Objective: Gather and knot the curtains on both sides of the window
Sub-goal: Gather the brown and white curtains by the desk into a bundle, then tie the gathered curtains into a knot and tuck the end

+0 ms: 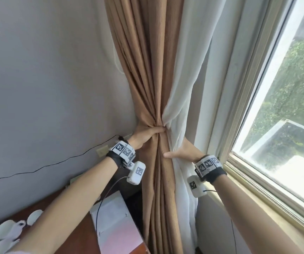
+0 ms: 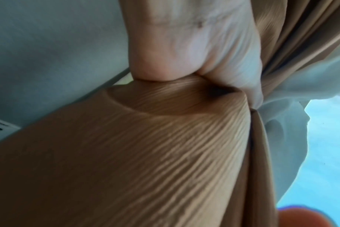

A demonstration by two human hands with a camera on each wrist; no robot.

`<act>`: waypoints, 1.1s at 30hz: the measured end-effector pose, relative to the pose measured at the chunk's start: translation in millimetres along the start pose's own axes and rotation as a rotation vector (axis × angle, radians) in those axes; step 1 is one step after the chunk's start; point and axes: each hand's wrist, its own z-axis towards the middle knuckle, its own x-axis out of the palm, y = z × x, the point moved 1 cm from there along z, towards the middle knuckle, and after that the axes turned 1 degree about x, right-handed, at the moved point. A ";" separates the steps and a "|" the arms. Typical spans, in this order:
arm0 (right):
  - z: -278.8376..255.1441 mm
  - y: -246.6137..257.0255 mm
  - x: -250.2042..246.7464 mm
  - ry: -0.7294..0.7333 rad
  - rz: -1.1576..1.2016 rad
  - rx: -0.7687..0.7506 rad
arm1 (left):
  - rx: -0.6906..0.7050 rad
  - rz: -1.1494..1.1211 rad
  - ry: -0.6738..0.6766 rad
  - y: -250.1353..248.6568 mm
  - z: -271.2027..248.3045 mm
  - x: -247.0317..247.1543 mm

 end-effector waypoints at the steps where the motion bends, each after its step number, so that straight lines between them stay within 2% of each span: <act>1: -2.1 -2.7 4.7 0.026 0.004 -0.004 | 0.009 0.013 0.041 -0.5 -3.0 -3.8; 7: 7.2 5.6 36.4 0.101 0.131 -0.081 | 0.066 0.098 0.146 8.1 -9.6 -22.4; 12: 29.8 3.4 54.4 0.144 0.165 -0.074 | 0.016 0.212 0.209 4.3 -13.2 -33.5; 15: 40.7 -10.1 58.3 0.037 0.215 -0.062 | 0.006 0.248 0.263 3.1 -13.0 -42.8; 17: 45.1 -13.3 60.7 -0.029 0.243 -0.044 | 0.005 0.280 0.225 6.5 -12.3 -47.0; 19: 51.5 -16.7 59.9 -0.060 0.219 -0.028 | 0.000 0.334 0.108 14.0 -10.4 -47.9; 21: 56.7 -19.6 56.0 -0.098 0.205 0.024 | 0.030 0.349 -0.135 29.3 -12.7 -49.3; 24: 59.5 -25.0 49.2 -0.173 0.244 0.071 | 0.181 0.368 -0.535 64.6 -48.2 -42.3; 26: 59.0 -27.7 45.5 -0.220 0.272 0.094 | 0.285 0.428 -0.719 93.6 -88.3 -23.4; 27: 57.9 -27.8 44.4 -0.243 0.274 0.098 | 0.291 0.458 -0.723 109.9 -106.3 -10.2; 29: 57.4 -30.9 42.6 -0.281 0.261 0.090 | 0.183 0.463 -0.546 138.1 -130.2 20.5; 31: 57.8 -32.7 41.0 -0.278 0.251 0.089 | 0.060 0.434 -0.406 163.9 -136.6 50.6; 33: 59.8 -32.2 37.9 -0.234 0.237 0.090 | 0.054 0.429 -0.353 177.3 -129.6 81.2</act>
